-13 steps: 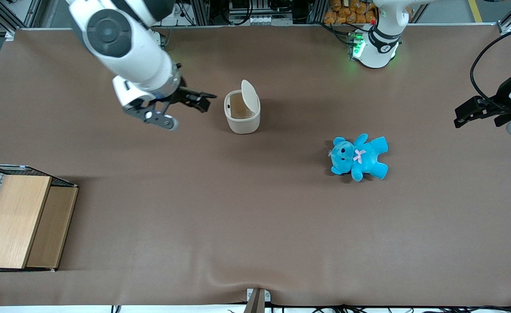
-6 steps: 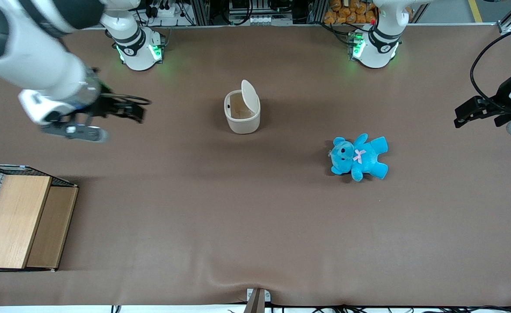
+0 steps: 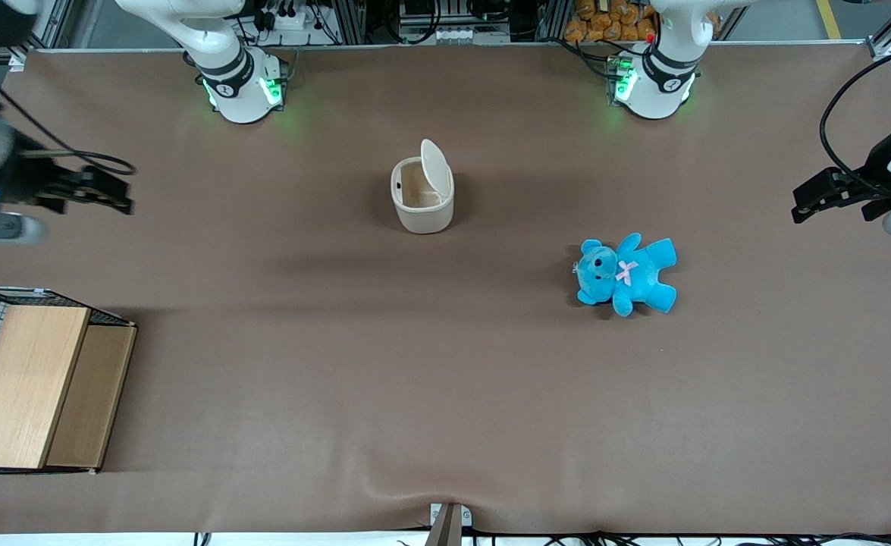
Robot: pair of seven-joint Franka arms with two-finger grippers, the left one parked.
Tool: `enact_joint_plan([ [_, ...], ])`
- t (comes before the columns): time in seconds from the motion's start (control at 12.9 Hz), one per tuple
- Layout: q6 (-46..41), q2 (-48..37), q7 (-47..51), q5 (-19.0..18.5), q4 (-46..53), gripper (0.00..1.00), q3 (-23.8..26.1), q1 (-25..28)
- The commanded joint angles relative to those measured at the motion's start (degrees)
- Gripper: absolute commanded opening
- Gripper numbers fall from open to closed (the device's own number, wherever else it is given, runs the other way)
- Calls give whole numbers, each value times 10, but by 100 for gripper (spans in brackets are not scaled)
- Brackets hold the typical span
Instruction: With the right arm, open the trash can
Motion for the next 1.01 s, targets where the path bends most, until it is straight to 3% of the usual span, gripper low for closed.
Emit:
enact_joint_plan([
  [0.0,-16,-32,-55,7,-15,100,-40,3],
  [0.62,-9,-114,-60,7,-86,100,-59,2],
  [0.93,3,-107,-60,3,-82,100,-61,1],
])
